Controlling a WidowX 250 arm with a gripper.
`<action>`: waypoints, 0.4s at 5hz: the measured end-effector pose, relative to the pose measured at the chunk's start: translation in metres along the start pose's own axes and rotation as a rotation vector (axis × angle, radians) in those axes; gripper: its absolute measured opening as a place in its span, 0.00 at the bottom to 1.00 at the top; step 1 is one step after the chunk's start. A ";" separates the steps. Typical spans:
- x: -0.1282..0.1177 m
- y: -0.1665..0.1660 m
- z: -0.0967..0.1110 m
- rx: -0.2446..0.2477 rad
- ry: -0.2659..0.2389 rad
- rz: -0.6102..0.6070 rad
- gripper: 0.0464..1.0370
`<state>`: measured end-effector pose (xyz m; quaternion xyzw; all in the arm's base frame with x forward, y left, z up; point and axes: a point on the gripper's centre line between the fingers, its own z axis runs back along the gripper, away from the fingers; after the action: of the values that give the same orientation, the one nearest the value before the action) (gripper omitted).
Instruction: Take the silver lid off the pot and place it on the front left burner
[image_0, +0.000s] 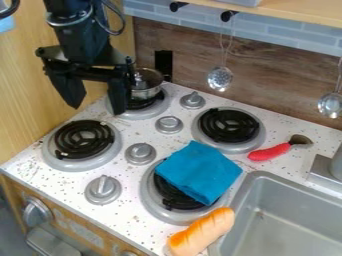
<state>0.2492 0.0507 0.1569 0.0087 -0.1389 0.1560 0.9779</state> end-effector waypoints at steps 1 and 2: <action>-0.002 -0.001 -0.006 -0.002 0.022 -0.004 0.96; 0.030 -0.018 -0.046 -0.083 0.053 -0.054 0.96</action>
<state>0.2947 0.0455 0.1210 -0.0324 -0.1190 0.1236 0.9846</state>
